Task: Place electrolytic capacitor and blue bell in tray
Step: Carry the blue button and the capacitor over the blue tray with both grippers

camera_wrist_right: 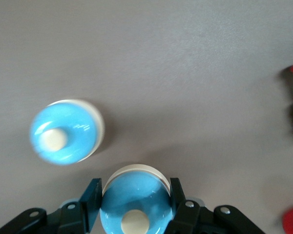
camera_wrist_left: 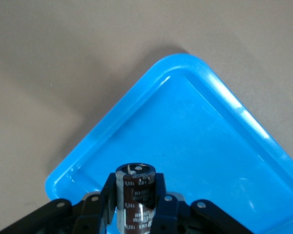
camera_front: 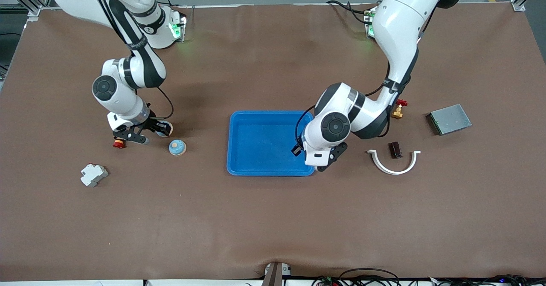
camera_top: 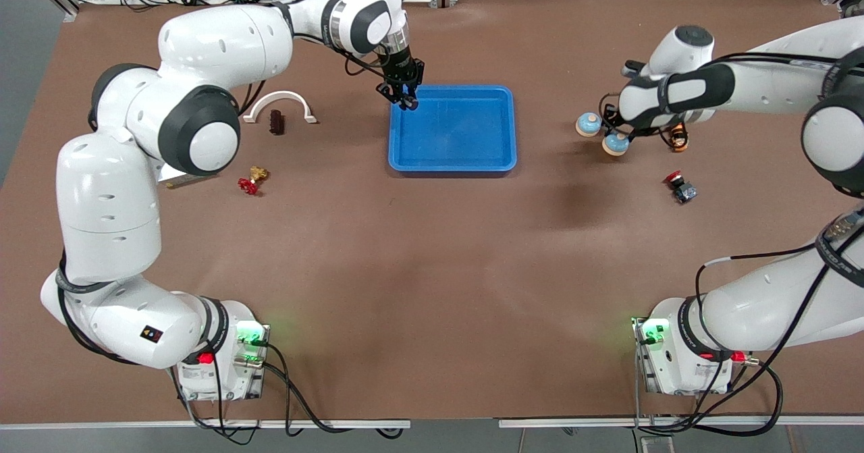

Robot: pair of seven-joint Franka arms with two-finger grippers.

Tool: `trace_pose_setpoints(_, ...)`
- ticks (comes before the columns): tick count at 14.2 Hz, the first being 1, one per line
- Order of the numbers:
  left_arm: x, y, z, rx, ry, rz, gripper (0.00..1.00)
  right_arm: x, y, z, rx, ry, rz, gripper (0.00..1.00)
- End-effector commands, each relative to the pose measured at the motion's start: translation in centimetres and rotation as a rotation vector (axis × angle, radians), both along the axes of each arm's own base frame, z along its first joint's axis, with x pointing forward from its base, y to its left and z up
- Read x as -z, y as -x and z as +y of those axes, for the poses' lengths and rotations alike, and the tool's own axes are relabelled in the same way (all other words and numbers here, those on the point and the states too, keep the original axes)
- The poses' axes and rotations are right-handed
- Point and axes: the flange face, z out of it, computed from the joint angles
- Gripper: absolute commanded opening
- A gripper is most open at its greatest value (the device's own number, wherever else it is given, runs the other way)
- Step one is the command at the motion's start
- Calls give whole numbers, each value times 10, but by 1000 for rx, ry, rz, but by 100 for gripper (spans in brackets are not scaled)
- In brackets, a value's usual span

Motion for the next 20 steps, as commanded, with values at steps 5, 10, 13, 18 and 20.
trace_pose_setpoints(5, 26, 24, -29, -87, -79, 7, 0, -98, -4, 117, 156, -56, 14, 0)
trace_pose_setpoints(10, 46, 41, -33, -68, -134, 18, 0, -120, -8, 199, 275, -86, -22, 0)
trace_pose_setpoints(13, 54, 44, -33, -63, -144, 27, 0, -106, -17, 240, 332, -77, -21, 0)
trace_pose_setpoints(18, 70, 52, -35, -44, -173, 32, 0, -68, -23, 289, 384, -12, -43, 0)
trace_pose_setpoints(20, 72, 52, -36, -50, -170, 23, 0, -51, -24, 304, 397, 22, -61, 0)
